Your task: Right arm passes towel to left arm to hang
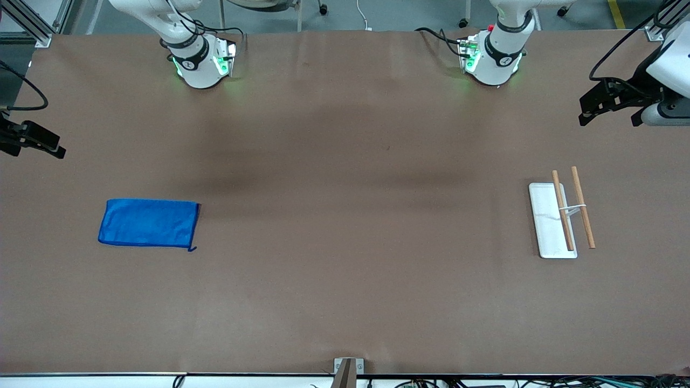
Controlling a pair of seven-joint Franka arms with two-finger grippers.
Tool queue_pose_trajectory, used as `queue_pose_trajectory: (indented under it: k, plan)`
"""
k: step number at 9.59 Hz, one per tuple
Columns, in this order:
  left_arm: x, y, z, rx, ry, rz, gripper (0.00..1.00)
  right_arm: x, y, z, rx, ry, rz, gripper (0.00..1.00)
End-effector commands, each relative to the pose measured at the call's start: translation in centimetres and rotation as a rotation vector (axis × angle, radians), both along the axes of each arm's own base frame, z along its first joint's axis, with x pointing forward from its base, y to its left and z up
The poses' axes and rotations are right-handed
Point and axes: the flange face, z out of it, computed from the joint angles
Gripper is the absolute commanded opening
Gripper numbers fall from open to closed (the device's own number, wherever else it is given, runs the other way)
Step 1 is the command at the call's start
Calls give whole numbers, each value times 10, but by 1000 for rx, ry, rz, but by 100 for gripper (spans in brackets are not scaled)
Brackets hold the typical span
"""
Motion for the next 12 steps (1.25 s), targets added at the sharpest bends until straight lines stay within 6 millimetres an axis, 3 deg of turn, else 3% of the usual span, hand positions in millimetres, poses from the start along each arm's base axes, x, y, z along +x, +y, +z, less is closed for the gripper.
queue_pose_trajectory:
  k: [1, 6, 8, 12]
  plan:
    - [5, -1, -12, -3, 27, -12, 100, -4, 1, 2, 25, -9, 3, 96]
    - [6, -1, -5, -12, 13, -7, 100, -3, -2, -1, 40, -10, -2, 96]
    - [7, -1, -6, -12, 16, -10, 100, 4, -14, -16, 38, 2, -22, 96]
    - [15, -6, -15, -3, 13, -17, 100, 23, -30, -108, 29, 5, -23, 96]
